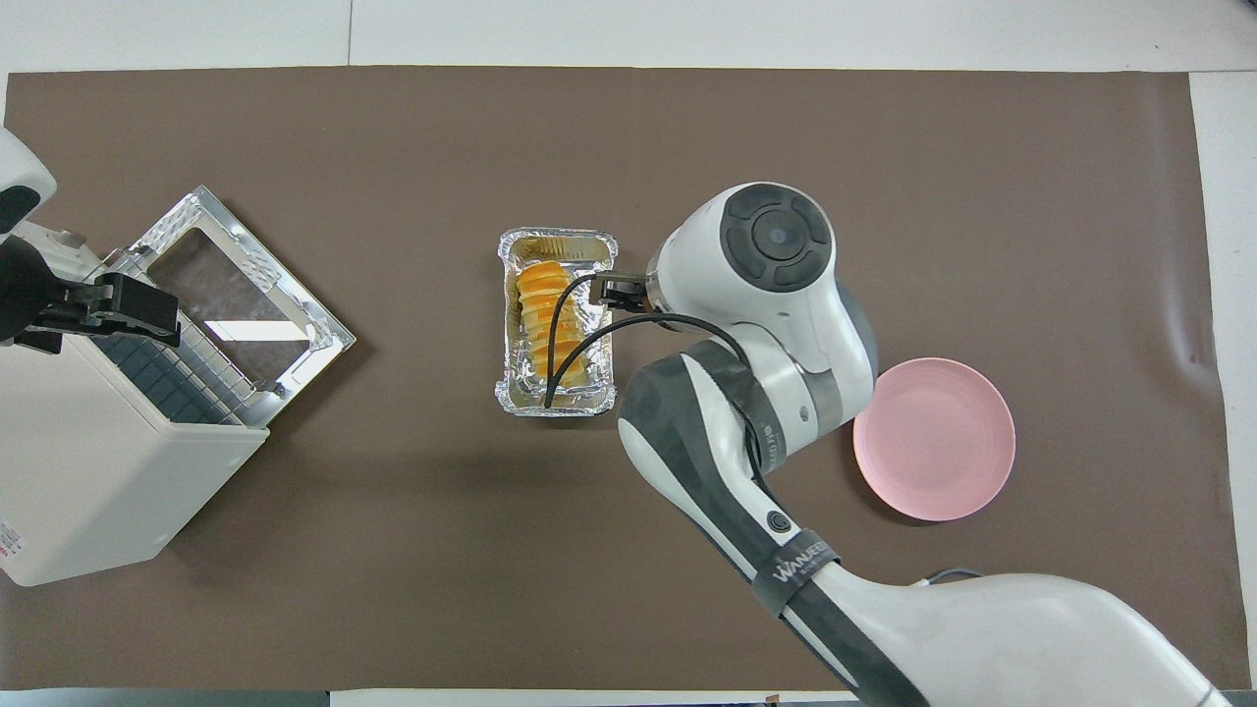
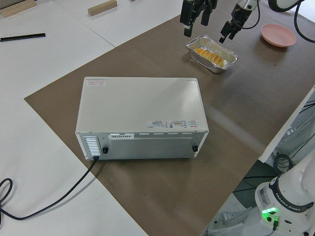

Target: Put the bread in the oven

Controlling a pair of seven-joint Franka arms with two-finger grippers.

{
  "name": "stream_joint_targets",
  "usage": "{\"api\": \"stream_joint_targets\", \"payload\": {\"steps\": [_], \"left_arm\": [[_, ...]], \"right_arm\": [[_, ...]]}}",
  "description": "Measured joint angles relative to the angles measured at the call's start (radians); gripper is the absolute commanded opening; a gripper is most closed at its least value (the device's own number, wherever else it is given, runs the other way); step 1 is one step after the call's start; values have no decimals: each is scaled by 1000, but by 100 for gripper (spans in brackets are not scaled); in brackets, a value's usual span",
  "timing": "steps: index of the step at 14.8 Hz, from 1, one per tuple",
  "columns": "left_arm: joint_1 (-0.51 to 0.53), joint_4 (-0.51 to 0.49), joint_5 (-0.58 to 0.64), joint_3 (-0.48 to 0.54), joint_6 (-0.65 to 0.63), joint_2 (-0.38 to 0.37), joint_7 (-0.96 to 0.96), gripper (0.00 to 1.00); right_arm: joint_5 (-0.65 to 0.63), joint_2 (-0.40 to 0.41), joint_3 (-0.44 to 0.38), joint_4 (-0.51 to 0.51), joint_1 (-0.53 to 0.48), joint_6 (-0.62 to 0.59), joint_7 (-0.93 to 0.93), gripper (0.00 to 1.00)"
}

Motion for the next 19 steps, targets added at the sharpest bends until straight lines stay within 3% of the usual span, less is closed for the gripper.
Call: {"api": "stream_joint_targets", "payload": {"steps": [5,9,11,15,19], "left_arm": [[-62,-2,-3,-42,13,-1,1,100],[-180,-34,-8,-49,186,14,-61,100],[-243,31,-33,-51,221,115,-109,100],[-358,285,-44,-52,350,445,-267,100],[-482,323,-18,-51,460,619,-403,100]], "right_arm": [[0,-109,-9,-1,-187,-144,-241,100],[-1,-158,-14,0,-365,-253,-507,100],[-16,-194,-15,0,-403,-303,-540,100],[-61,-272,-15,0,-474,-383,-663,100],[-87,-338,-16,0,-519,-493,-739,100]]}}
